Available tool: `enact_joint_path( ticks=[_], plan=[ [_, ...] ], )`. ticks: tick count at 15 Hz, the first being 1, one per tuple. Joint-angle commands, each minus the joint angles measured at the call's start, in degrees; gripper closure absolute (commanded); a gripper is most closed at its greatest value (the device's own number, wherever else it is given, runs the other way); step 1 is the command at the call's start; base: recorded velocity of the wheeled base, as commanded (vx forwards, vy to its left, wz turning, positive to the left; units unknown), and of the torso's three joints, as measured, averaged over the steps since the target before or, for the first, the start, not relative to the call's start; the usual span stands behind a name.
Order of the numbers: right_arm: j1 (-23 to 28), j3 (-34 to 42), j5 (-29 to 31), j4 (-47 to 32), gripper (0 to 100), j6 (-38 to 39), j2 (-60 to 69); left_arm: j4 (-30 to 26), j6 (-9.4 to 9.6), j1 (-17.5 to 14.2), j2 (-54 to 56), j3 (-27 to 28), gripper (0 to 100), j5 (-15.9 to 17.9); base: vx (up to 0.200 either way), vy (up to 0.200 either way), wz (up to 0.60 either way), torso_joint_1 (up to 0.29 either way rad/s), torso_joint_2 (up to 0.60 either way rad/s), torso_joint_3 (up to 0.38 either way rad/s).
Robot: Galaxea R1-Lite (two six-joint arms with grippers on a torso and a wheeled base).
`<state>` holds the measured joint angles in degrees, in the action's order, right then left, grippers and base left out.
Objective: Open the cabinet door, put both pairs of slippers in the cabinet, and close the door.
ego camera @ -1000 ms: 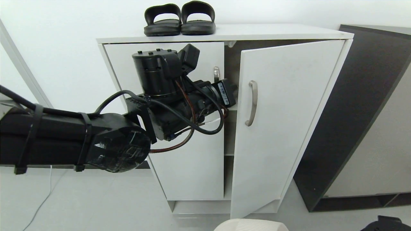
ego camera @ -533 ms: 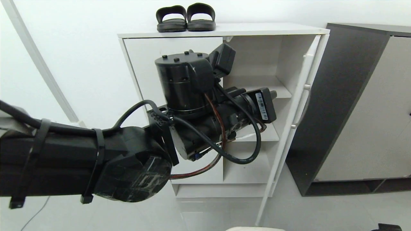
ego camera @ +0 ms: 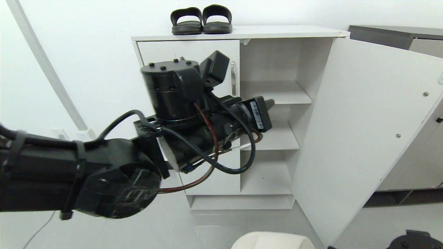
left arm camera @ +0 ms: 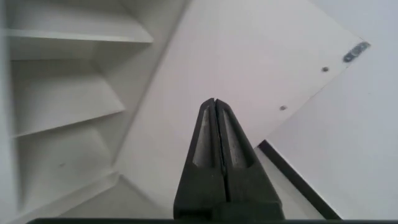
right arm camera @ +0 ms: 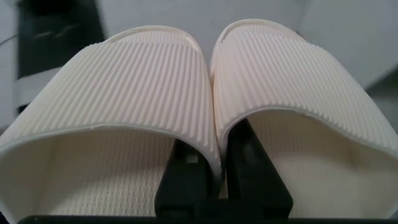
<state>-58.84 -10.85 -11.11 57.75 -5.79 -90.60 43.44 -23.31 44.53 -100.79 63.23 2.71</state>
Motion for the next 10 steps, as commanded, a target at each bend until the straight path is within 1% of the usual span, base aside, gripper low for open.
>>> enact_joint_path(
  ticks=[1, 2, 3, 4, 5, 6, 7, 8, 9, 10],
  plan=[
    [7.5, -4.3, 3.3, 0.0, 100, 2.1, -2.0, -2.5, 1.34, -5.7, 13.1, -11.1, 100, -1.1, 0.0, 0.0, 0.0, 0.0, 0.0, 0.0],
    [8.8, -6.6, 7.2, 0.0, 100, 3.9, -3.6, -5.5, 4.06, -7.6, 19.5, -16.0, 100, -3.4, 0.0, 0.0, 0.0, 0.0, 0.0, 0.0],
    [8.8, -9.4, 11.2, 0.0, 100, 4.9, -5.3, -8.9, 6.61, -9.0, 25.7, -20.2, 100, -7.5, 0.0, 0.0, 0.0, 0.0, 0.0, 0.0],
    [8.8, -12.6, 15.7, 0.0, 100, 5.8, -7.1, -12.7, 8.19, -10.6, 32.3, -23.4, 100, -11.6, 0.0, 0.0, 0.0, 0.0, 0.0, 0.0],
    [8.8, -14.0, 17.8, 0.0, 100, 6.5, -8.1, -14.6, 8.37, -11.7, 35.5, -24.7, 100, -13.4, 0.0, 0.0, 0.0, 0.0, 0.0, 0.0],
    [8.8, -17.4, 22.7, -0.1, 100, 8.5, -10.6, -20.8, 8.72, -16.3, 44.8, -27.5, 100, -17.9, 0.0, 0.0, 0.0, 0.0, 0.0, 0.0],
    [8.9, -19.6, 25.4, -0.1, 100, 9.9, -12.6, -26.7, 8.98, -21.3, 51.4, -29.3, 100, -19.2, 0.0, 0.0, 0.0, 0.0, 0.0, 0.0],
    [9.0, -20.4, 26.4, -0.1, 100, 10.3, -13.3, -29.0, 9.16, -23.2, 53.7, -30.2, 100, -19.6, 0.0, 0.0, 0.0, 0.0, 0.0, 0.0],
    [9.4, -22.4, 29.6, 0.0, 100, 11.1, -15.7, -36.3, 9.69, -29.4, 63.9, -34.0, 100, -22.1, 0.0, 0.0, 0.0, 0.0, 0.0, 0.0],
    [9.4, -22.5, 29.7, 0.0, 100, 11.1, -16.1, -39.0, 10.04, -31.2, 68.1, -36.2, 100, -22.8, 0.0, 0.0, 0.0, 0.0, 0.0, 0.0]
  ],
)
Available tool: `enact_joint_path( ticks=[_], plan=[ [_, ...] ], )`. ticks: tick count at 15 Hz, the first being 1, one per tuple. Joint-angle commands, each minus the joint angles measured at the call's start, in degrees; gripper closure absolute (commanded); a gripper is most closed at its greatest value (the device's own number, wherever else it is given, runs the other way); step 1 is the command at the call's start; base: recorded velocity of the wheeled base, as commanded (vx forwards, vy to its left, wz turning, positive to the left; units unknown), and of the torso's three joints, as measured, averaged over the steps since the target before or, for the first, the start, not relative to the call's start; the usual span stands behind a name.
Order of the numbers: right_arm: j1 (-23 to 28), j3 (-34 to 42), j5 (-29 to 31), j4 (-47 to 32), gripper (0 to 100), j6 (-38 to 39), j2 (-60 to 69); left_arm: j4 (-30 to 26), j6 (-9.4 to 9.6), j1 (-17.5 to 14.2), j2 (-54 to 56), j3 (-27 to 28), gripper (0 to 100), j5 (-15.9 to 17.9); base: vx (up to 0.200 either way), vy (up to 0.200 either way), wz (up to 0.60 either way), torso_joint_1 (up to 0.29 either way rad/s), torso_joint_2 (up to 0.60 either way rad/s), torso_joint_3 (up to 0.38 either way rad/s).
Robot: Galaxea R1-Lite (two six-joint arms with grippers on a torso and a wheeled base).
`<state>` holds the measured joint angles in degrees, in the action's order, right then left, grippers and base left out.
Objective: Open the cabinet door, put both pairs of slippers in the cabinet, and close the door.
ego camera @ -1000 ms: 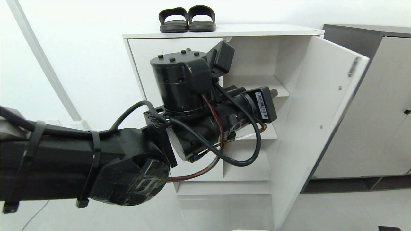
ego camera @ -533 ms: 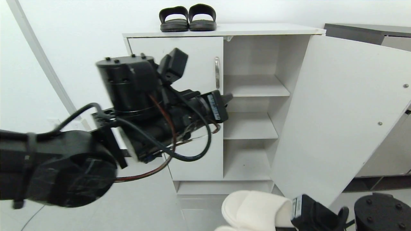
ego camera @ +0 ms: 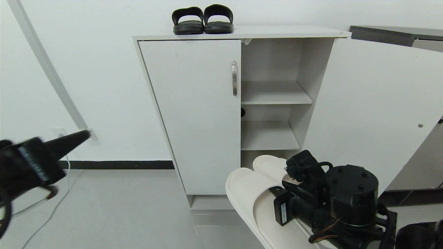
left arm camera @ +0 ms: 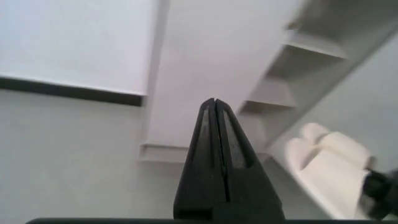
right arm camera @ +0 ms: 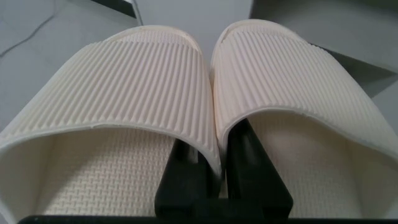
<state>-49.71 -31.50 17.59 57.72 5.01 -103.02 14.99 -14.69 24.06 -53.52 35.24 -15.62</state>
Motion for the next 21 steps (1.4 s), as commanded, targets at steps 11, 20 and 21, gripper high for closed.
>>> enact_joint_path(
  ticks=[11, 20, 21],
  plan=[
    [0.0, -1.5, 1.0, 0.0, 100, 0.3, -4.0, -13.9, 7.22, -24.0, 53.2, -34.6, 100, -4.1, 0.0, 0.0, 0.0, 0.0, 0.0, 0.0],
    [-0.6, -1.4, 1.1, 0.1, 100, 0.4, -5.3, -14.8, 11.7, -24.1, 53.5, -35.1, 100, 11.3, 0.0, 0.0, 0.0, 0.0, 0.0, 0.0],
    [-0.8, -1.5, 1.1, 0.2, 100, 0.4, -5.3, -14.9, 11.7, -24.1, 53.4, -35.1, 100, 12.9, 0.0, 0.0, 0.0, 0.0, 0.0, 0.0]
  ],
)
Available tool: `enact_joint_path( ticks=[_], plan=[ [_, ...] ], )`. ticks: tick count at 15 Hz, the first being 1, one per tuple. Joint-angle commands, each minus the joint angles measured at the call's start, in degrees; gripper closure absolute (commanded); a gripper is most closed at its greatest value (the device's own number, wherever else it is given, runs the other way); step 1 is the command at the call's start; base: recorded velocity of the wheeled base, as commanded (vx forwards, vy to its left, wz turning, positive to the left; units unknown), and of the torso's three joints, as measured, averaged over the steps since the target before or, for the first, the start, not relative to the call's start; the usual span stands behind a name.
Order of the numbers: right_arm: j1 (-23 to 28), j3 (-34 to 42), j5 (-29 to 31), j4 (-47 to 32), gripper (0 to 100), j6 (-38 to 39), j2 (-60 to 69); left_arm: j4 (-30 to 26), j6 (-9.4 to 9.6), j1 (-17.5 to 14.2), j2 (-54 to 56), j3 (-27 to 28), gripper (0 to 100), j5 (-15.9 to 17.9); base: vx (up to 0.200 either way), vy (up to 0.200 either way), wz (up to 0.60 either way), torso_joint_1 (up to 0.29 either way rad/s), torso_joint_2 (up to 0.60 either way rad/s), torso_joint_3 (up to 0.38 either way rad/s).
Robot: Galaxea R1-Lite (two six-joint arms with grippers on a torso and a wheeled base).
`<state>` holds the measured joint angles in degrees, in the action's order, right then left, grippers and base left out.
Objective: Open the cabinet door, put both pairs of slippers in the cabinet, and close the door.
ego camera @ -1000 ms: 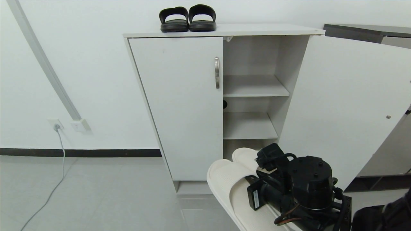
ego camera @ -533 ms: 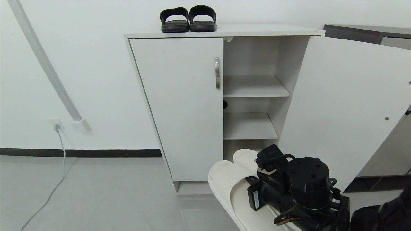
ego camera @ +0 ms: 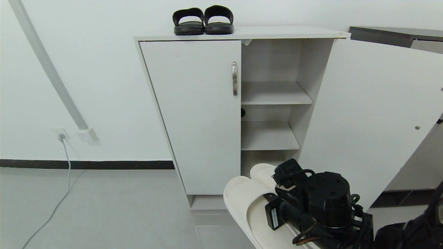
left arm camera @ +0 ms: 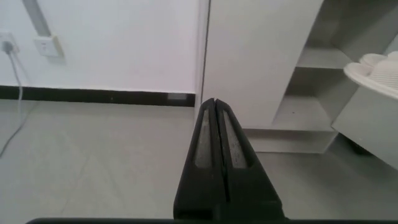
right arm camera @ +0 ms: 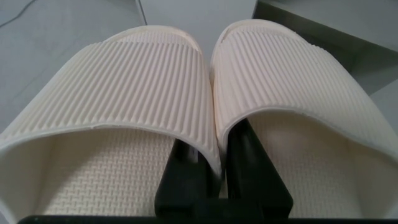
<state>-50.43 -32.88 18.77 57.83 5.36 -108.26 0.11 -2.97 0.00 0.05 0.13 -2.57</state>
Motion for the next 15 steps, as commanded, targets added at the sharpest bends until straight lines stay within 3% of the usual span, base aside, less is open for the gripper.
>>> enact_joint_path(
  ticks=[1, 4, 10, 15],
  plan=[
    [-0.3, -0.3, 0.0, 0.1, 100, -0.1, 0.0, 0.0, -0.28, 0.0, -0.1, 0.0, 100, 0.8, 0.0, 0.0, 0.0, 0.0, 0.0, 0.0],
    [-0.4, -4.4, 3.6, -0.2, 100, -0.1, -1.6, 0.1, -3.0, 0.0, 0.0, 0.0, 100, -0.1, 0.0, 0.0, 0.0, 0.0, 0.0, 0.0],
    [-0.4, -24.8, 24.2, -3.7, 100, 0.4, -14.9, 0.1, -3.0, 0.0, 0.0, 0.0, 100, -0.3, 0.0, 0.0, 0.0, 0.0, 0.0, 0.0],
    [0.0, -25.7, 25.9, -3.7, 100, 1.1, -15.3, 0.1, -3.0, 0.0, 0.0, 0.0, 100, -0.4, 0.0, -0.16, 0.0, -0.001, 0.0, 0.001]
  ],
)
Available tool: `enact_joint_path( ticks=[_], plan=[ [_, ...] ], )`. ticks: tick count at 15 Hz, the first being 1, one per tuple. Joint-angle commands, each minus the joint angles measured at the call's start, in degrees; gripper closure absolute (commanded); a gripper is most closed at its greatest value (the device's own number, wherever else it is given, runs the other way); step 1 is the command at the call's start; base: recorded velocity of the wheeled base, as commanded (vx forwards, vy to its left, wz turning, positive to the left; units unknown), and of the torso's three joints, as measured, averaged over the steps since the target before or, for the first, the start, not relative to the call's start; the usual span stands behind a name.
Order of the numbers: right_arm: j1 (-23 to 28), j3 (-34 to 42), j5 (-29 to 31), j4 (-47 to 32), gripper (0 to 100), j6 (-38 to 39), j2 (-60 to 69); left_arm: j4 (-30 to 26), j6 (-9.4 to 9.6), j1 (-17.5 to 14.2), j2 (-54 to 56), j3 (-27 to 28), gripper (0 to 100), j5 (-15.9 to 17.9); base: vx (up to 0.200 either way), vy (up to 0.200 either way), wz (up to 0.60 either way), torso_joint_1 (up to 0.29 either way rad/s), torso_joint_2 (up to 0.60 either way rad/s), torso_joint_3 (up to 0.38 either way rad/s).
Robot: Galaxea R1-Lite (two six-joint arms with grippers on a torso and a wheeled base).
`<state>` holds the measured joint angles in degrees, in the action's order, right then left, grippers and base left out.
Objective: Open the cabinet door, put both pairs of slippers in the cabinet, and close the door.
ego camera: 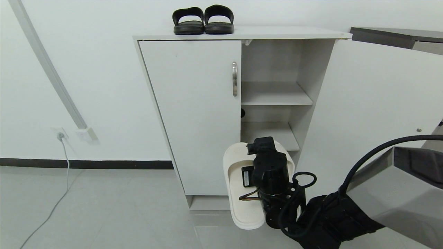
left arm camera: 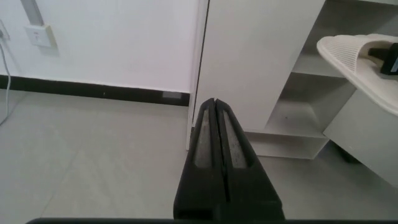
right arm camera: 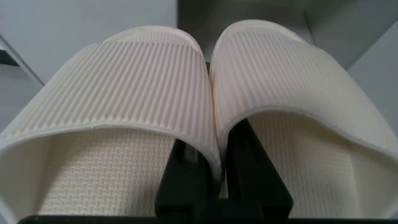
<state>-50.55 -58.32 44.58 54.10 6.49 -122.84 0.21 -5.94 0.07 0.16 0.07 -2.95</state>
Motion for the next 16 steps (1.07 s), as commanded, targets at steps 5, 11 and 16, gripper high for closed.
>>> enact_joint_path(
  ticks=[5, 11, 16],
  plan=[
    [1.7, -0.1, 0.0, 0.2, 100, 0.1, -2.3, 0.1, 0.05, -0.1, -0.2, 0.0, 100, 0.1, 0.0, -0.16, 0.0, 0.002, 0.0, 0.003],
    [1.8, -0.1, -2.3, 2.3, 100, 0.1, -5.0, 0.1, 0.05, -0.1, -0.2, 0.0, 100, 0.1, 0.0, 0.0, 0.0, 0.0, 0.0, 0.0],
    [2.0, -0.6, -2.3, 2.9, 100, 0.1, -6.1, 0.1, 0.05, -0.1, -0.2, 0.0, 100, 0.1, 0.0, 0.0, 0.0, 0.0, 0.0, 0.0]
  ],
)
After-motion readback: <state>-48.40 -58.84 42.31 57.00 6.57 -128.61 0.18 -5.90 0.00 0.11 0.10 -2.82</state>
